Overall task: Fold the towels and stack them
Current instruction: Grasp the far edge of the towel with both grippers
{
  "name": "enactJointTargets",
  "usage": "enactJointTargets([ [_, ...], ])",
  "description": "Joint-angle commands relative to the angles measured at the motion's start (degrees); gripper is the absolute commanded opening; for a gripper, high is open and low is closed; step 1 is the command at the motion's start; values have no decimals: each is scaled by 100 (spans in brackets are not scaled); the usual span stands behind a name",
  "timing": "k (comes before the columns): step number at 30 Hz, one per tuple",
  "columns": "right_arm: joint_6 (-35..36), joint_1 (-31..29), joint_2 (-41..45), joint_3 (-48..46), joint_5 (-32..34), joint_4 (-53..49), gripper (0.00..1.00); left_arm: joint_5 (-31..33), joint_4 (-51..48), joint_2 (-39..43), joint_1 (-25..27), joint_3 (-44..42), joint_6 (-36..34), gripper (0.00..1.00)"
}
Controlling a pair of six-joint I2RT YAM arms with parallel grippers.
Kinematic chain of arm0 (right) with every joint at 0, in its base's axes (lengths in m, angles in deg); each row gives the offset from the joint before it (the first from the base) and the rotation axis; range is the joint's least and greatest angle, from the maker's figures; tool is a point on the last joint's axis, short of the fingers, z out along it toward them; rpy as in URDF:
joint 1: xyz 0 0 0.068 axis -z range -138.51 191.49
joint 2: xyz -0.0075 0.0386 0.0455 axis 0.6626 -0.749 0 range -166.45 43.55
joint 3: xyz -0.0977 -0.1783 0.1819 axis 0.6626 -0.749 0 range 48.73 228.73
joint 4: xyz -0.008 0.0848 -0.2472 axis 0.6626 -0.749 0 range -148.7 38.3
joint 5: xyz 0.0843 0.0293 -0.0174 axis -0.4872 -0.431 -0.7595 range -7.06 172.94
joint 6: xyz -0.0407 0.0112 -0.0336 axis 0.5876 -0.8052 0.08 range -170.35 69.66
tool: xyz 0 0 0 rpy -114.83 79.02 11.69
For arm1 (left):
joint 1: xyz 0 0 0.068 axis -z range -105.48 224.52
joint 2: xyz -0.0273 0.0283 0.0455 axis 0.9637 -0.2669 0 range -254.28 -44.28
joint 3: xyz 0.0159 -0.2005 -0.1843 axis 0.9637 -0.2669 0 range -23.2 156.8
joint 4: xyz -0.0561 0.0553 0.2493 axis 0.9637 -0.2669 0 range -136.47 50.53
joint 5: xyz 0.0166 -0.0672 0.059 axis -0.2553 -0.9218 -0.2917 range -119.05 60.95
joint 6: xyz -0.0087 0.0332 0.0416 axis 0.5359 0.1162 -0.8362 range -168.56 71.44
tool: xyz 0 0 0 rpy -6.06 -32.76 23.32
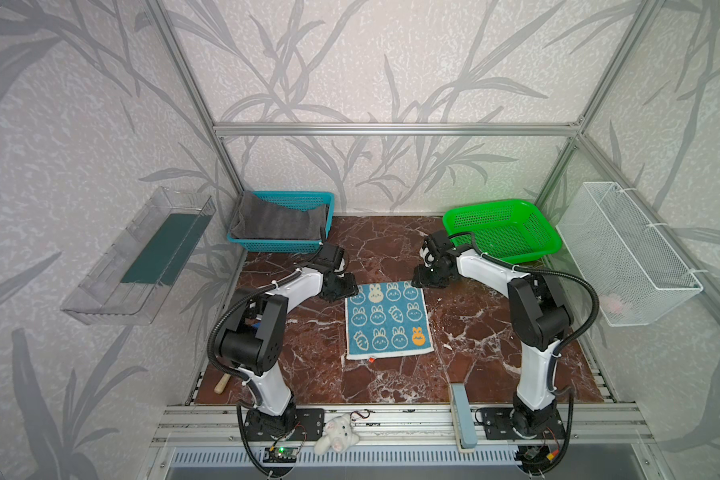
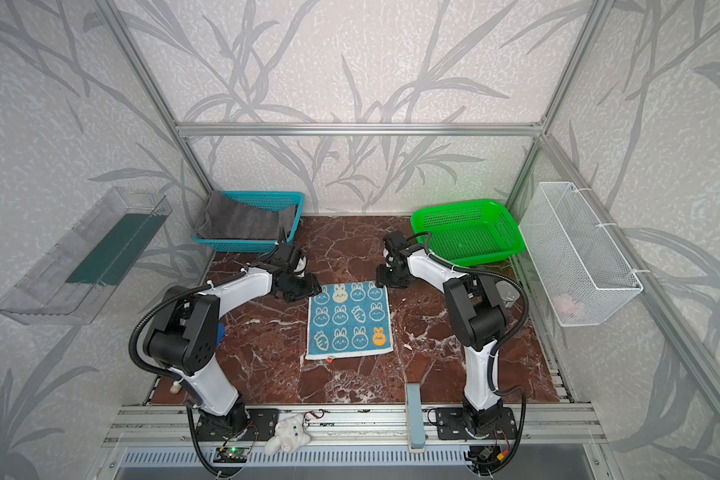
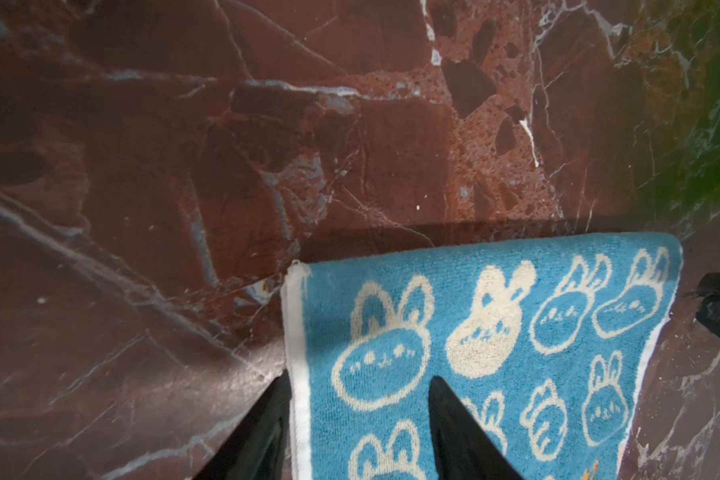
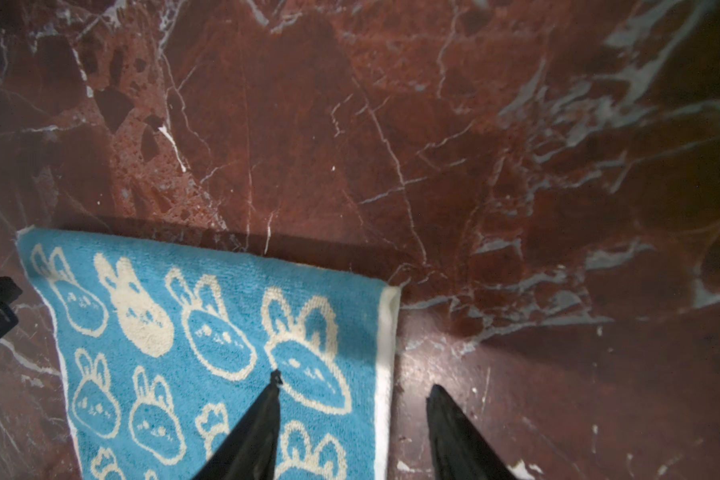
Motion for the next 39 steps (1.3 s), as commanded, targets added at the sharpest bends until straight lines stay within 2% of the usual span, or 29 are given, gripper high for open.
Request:
enactJointTargets([
  [1, -98, -8, -155, 124, 121, 201, 56, -87, -70, -152, -12, 194, -12, 56],
  [11, -89, -10, -413, 294, 85, 191, 53, -161, 16, -606, -65, 426, 71, 56],
  [17, -80, 10, -487, 297, 32, 184, 53, -60, 10, -599, -131, 453, 45, 56],
  [23, -36, 15, -393, 194, 63, 190, 53, 286, -468, -271, -162, 558, -497, 61],
  [27, -27, 21, -481, 259, -20, 149, 48, 616, -522, -247, -179, 550, -731, 66],
  [33, -70, 28, -543, 347, -95, 177, 43, 31, -202, -617, -197, 803, -576, 65],
  [39, -27, 109, -666, 555, -207, 65, 35, -139, -230, -903, -197, 1032, -606, 57],
])
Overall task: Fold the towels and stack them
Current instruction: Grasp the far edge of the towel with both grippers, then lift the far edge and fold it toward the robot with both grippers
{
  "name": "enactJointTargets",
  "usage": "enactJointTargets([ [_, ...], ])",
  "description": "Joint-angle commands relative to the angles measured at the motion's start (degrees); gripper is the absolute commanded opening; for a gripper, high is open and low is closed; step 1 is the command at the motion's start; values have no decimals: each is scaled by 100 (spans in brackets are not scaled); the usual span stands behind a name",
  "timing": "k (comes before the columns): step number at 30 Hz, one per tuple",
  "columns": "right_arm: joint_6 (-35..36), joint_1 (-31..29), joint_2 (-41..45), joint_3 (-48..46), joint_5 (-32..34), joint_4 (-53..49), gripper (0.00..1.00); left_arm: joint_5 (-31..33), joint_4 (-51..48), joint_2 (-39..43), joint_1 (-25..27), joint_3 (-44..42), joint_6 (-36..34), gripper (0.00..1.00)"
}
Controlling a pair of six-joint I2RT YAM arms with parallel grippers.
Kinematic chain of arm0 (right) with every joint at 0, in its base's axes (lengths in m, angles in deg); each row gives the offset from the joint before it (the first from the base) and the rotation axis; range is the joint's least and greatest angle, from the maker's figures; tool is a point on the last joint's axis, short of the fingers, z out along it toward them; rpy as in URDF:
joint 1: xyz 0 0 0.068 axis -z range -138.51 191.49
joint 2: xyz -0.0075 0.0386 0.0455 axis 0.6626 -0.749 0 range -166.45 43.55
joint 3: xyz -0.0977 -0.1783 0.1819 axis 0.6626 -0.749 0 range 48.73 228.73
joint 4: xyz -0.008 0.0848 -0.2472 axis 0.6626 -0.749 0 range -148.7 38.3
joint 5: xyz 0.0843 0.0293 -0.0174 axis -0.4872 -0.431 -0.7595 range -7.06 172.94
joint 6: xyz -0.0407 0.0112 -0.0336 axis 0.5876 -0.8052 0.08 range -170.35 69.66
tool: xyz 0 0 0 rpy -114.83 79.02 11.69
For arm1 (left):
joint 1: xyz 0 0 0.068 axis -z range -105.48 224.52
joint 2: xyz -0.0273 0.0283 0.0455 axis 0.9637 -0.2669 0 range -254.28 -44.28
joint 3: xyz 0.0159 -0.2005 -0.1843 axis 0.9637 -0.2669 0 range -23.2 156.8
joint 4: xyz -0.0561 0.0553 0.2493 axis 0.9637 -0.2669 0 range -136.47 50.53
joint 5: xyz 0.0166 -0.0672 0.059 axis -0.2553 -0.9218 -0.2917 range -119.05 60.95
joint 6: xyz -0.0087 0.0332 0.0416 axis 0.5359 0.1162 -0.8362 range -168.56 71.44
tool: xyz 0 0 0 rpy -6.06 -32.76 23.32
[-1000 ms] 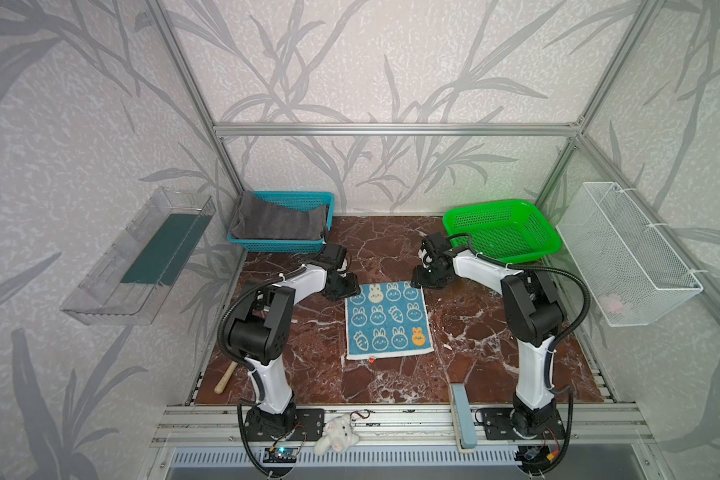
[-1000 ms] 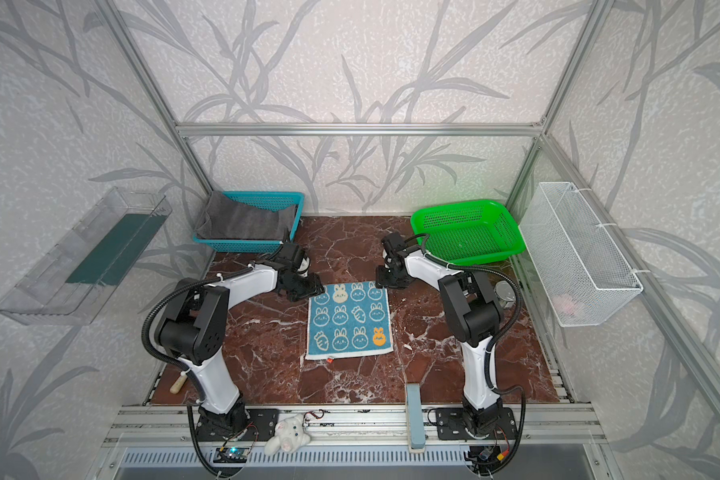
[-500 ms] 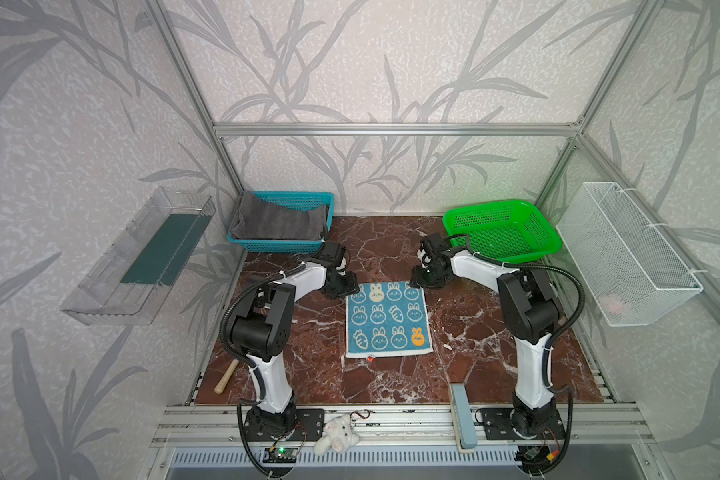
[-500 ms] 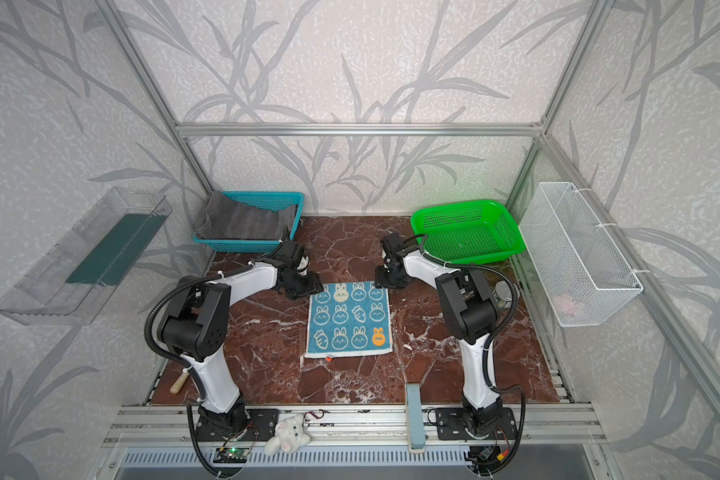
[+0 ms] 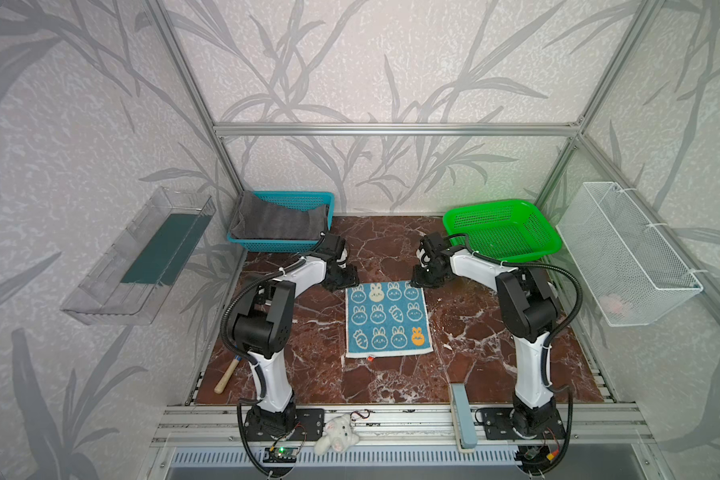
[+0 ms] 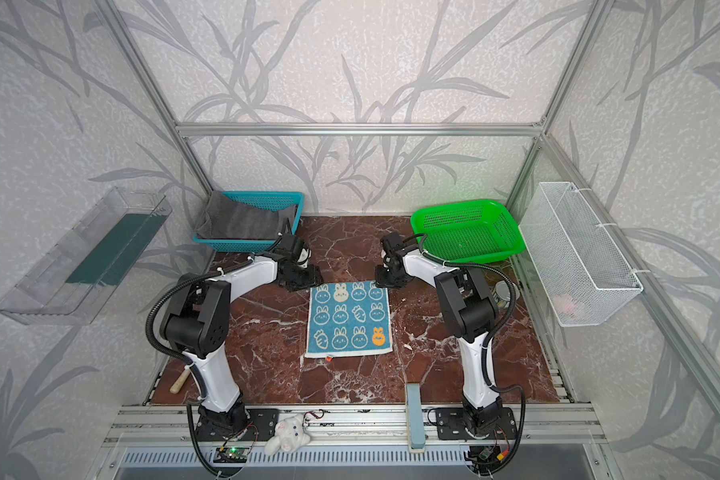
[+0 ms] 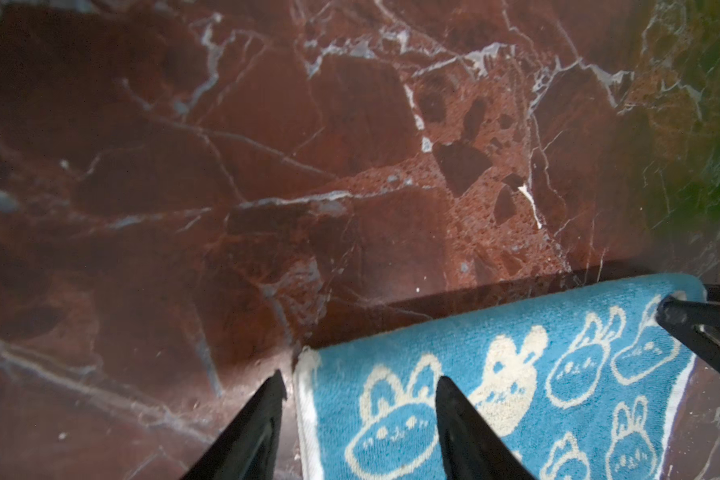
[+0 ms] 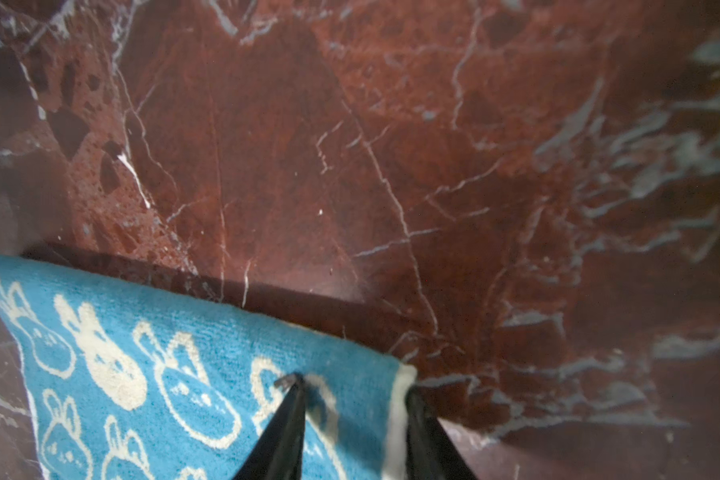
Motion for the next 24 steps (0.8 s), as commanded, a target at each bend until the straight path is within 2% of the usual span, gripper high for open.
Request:
enactJointTargets([
  [1, 10, 75, -127, 241, -145, -132, 33, -164, -101, -184, -35, 171, -53, 56],
  [7, 10, 82, -144, 205, -160, -195, 35, -92, -422, -169, -34, 142, -160, 54],
  [11, 13, 82, -96, 106, -116, -165, 41, 93, -641, 5, -34, 133, -259, 56],
  [17, 34, 79, -133, 119, -155, -154, 41, 147, -605, -2, -53, 195, -364, 59],
  [21, 19, 82, -137, 130, -173, -155, 38, -95, -648, -304, -44, 309, -319, 54],
  [24, 19, 92, -133, 123, -216, -128, 32, -188, -640, -420, -42, 309, -260, 47],
])
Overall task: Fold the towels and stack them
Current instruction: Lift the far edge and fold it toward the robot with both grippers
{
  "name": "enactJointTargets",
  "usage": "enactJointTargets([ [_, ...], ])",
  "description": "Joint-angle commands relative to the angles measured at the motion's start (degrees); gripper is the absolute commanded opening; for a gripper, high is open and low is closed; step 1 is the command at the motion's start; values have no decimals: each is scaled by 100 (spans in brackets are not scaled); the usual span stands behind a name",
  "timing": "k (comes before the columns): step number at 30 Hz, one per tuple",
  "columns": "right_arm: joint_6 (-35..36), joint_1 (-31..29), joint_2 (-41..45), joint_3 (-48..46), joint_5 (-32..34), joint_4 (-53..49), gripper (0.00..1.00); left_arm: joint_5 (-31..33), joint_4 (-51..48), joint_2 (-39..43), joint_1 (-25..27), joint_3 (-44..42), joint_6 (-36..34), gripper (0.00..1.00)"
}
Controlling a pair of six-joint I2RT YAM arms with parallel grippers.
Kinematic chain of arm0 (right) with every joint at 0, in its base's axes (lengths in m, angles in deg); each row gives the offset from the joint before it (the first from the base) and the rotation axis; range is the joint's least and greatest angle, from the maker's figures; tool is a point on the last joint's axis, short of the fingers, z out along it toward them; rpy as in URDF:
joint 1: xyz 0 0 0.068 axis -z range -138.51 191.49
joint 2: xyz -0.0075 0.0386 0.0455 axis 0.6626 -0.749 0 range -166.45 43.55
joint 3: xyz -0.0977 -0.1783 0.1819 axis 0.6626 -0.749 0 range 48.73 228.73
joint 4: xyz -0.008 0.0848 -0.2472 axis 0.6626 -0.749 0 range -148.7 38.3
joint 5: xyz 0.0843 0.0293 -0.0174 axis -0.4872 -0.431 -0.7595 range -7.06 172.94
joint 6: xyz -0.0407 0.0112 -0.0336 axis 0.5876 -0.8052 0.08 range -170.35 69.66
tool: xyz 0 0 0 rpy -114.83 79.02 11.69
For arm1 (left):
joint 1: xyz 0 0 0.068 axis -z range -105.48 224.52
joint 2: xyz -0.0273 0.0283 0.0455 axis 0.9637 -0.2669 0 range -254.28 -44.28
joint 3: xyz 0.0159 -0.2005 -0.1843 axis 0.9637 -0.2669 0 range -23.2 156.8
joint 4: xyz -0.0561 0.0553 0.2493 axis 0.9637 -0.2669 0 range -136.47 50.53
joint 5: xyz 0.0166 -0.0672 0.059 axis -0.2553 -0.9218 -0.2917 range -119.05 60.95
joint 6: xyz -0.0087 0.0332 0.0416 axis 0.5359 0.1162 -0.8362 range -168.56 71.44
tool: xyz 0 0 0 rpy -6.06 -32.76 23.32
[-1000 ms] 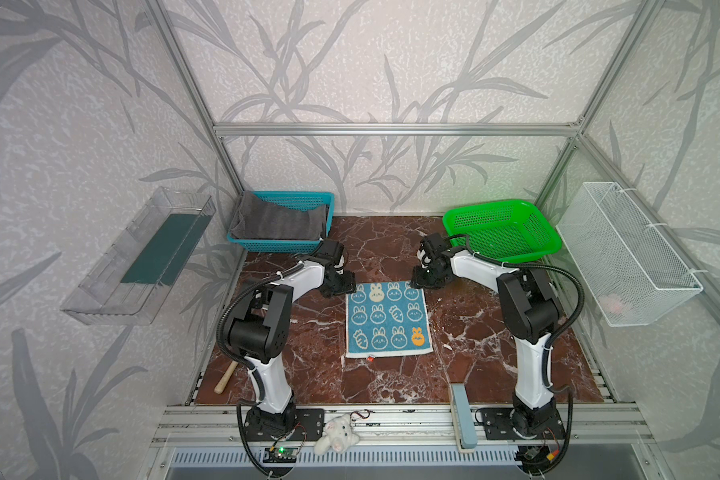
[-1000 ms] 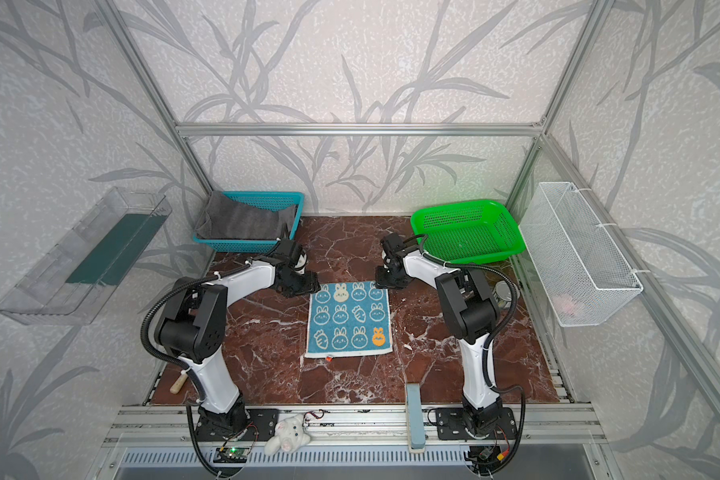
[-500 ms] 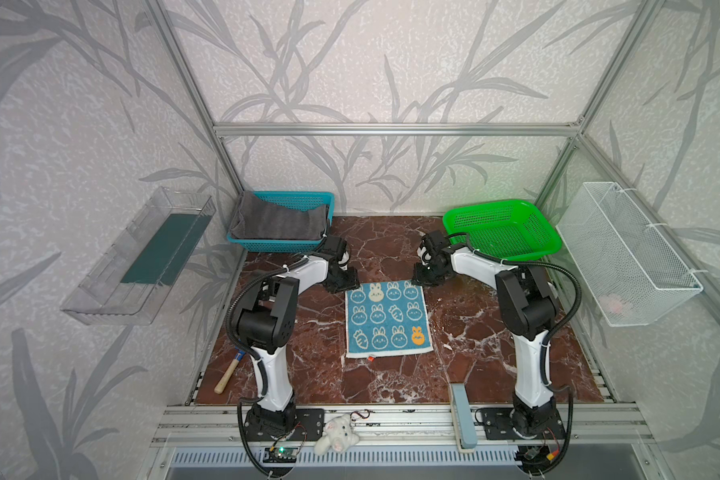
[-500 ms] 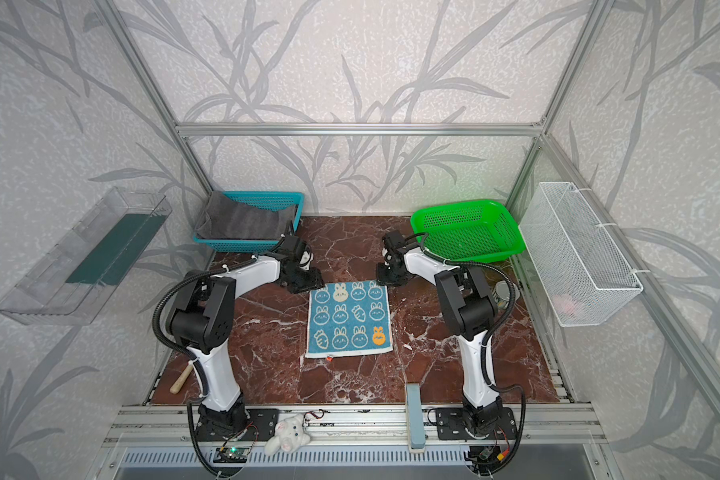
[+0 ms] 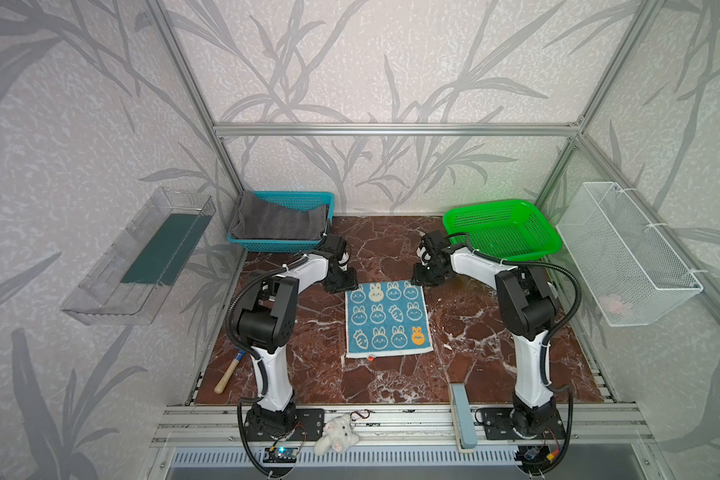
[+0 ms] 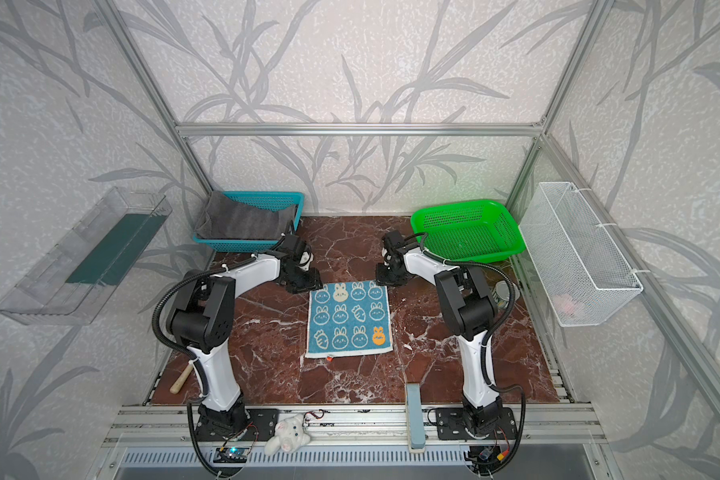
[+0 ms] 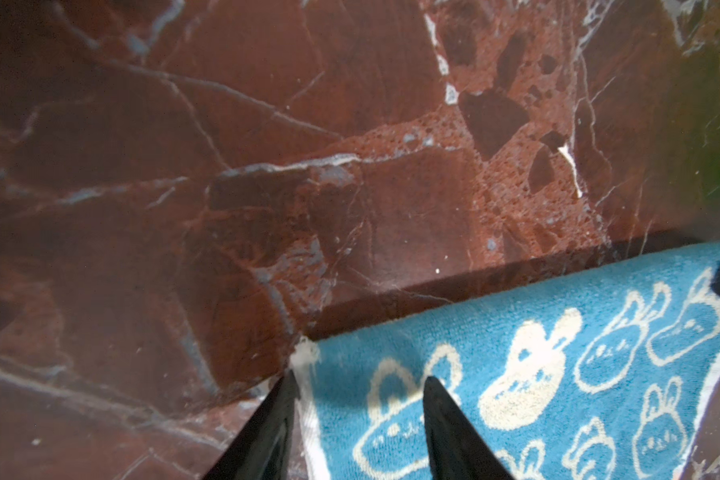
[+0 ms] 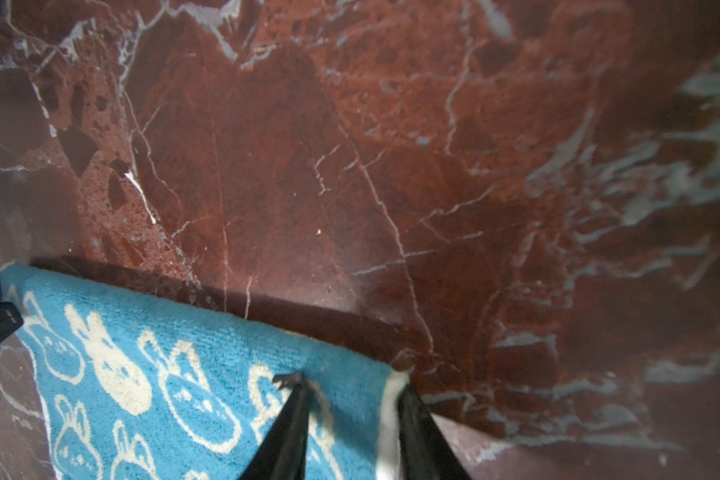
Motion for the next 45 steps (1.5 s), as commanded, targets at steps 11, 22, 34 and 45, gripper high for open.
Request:
enactJointTargets([
  [11, 117, 65, -114, 188, -156, -147, 6, -318, -38, -272, -17, 331, 36, 14],
  [22, 1203, 109, 400, 88, -314, -25, 0, -468, -228, 114, -13, 580, -185, 0],
  [34, 2126, 107, 1945, -1628, -1284, 987, 0, -867, 39, 1371, -18, -464, -724, 0],
  [45, 2692, -179, 3089, -2882, -1460, 1041, 0, -1146, 347, 2417, -8, -1661, -1072, 0],
])
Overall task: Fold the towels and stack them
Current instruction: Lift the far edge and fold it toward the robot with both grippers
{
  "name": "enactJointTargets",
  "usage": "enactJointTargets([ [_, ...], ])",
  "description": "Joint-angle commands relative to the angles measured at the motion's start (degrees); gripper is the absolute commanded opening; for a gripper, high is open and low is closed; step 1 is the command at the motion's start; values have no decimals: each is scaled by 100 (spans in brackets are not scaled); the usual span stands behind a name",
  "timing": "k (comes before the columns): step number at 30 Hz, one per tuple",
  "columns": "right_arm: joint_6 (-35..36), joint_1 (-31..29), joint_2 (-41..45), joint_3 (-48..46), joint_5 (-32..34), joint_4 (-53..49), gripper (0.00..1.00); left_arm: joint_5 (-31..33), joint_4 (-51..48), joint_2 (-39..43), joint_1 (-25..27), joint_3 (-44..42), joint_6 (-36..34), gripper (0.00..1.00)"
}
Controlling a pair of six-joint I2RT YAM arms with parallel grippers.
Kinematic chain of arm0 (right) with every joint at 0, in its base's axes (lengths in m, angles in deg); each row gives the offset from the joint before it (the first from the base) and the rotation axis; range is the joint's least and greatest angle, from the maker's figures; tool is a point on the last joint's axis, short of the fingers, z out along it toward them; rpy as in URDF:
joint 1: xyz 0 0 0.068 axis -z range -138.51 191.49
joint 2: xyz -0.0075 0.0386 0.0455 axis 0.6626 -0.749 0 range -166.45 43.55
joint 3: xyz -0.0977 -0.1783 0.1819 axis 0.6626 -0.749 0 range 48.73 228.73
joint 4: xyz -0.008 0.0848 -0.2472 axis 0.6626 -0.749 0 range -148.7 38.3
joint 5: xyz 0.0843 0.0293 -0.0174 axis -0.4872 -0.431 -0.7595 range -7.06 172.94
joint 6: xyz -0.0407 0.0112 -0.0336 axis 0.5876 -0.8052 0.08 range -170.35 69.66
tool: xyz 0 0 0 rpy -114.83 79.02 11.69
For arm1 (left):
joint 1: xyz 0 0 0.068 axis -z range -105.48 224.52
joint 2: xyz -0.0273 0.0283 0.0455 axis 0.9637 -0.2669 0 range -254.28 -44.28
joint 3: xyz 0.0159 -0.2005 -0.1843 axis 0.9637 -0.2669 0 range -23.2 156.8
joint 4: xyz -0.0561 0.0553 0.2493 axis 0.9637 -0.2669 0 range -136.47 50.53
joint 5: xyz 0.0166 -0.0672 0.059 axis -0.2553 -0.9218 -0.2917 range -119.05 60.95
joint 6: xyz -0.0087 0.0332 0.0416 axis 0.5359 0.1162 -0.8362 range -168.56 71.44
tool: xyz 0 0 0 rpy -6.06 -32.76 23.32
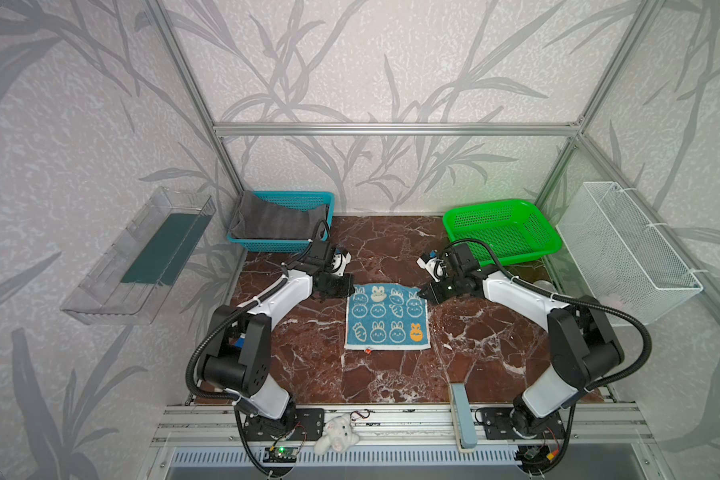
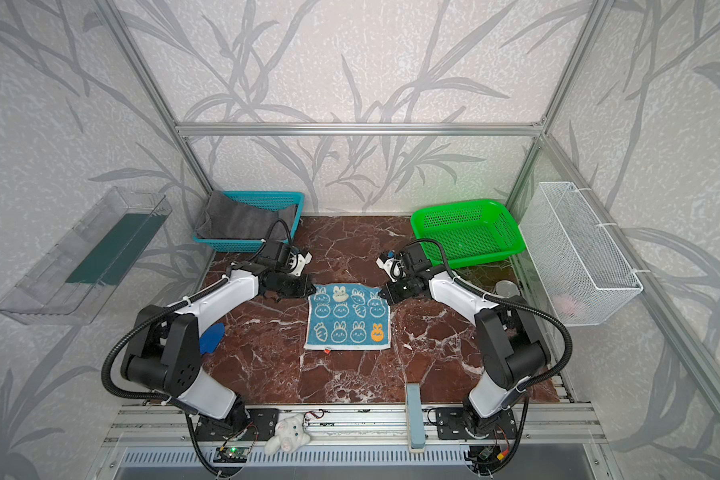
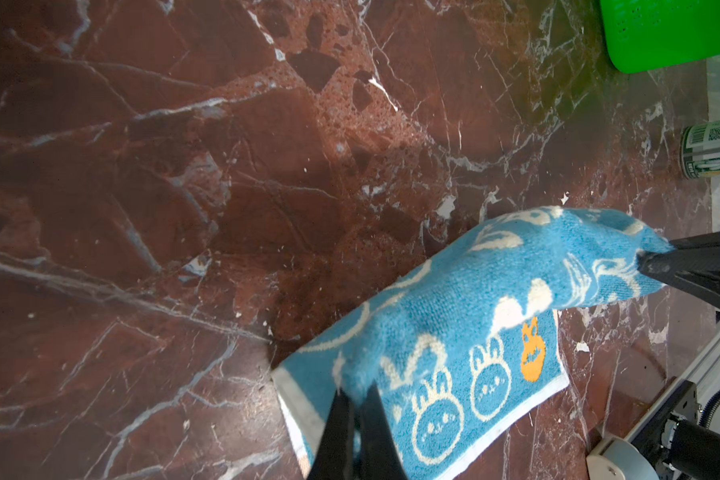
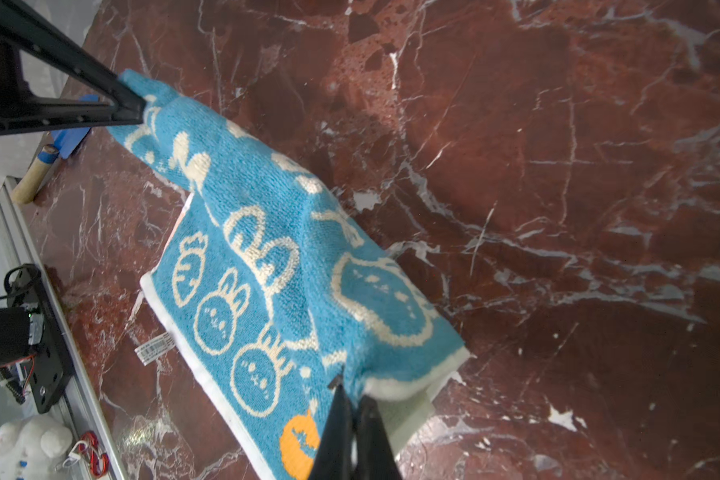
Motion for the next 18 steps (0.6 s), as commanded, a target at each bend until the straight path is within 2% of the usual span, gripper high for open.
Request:
enactJointTargets([
  [1, 305, -126, 438, -283, -96, 72, 0, -184, 215, 431, 0, -336, -198, 0],
  [7, 423, -281, 1036, -915, -28, 134, 0, -120, 614, 1193, 25, -1057, -112, 0],
  [18, 371, -639, 1527, -1597, 142, 175, 0, -546, 900, 2123, 211, -1889, -253, 0],
])
